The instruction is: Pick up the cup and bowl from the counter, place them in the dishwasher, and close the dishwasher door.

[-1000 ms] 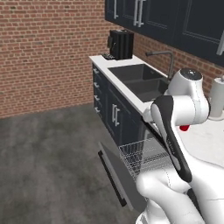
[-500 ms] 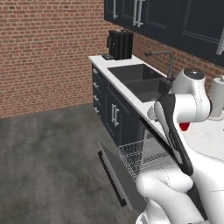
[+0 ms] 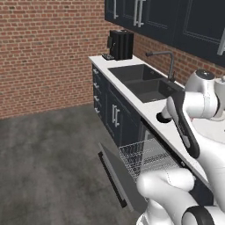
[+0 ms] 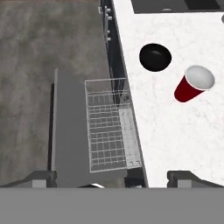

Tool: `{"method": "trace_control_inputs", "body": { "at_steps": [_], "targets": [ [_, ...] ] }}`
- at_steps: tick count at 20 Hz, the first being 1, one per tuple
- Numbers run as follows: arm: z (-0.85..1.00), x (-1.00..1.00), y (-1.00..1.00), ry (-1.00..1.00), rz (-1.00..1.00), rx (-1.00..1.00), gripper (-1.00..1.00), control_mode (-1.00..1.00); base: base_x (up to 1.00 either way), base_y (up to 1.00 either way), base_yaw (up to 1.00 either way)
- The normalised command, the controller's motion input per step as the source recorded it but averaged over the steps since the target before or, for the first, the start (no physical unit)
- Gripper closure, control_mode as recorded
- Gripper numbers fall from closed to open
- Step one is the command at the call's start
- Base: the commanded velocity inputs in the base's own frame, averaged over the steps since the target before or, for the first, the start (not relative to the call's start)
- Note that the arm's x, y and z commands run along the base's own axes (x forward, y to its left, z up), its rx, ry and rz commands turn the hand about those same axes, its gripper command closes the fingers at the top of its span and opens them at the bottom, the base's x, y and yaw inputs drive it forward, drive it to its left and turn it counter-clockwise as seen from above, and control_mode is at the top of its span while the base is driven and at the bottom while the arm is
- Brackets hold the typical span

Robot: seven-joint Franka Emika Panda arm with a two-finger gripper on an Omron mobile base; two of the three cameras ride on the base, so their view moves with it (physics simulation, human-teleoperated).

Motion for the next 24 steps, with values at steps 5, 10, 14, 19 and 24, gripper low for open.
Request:
{"method": "trace_control_inputs", "body": {
  "at_steps": [5, 10, 14, 19, 24],
  "targets": [
    [-0.27, 0.52, -0.62, 0.07, 0.00, -0.02, -1.00, -1.00, 0.00, 0.00, 0.00],
    [-0.32, 0.50, -0.57, 0.08, 0.00, -0.03, -1.00, -1.00, 0.00, 0.00, 0.00],
    [-0.32, 0.48, -0.42, 0.10, 0.00, -0.04, -1.00, -1.00, 0.00, 0.00, 0.00],
    [-0.30, 0.49, -0.25, 0.06, 0.00, -0.04, -1.00, -1.00, 0.00, 0.00, 0.00],
    [-0.25, 0.42, -0.37, 0.01, 0.00, 0.00, -1.00, -1.00, 0.00, 0.00, 0.00]
  ]
}}
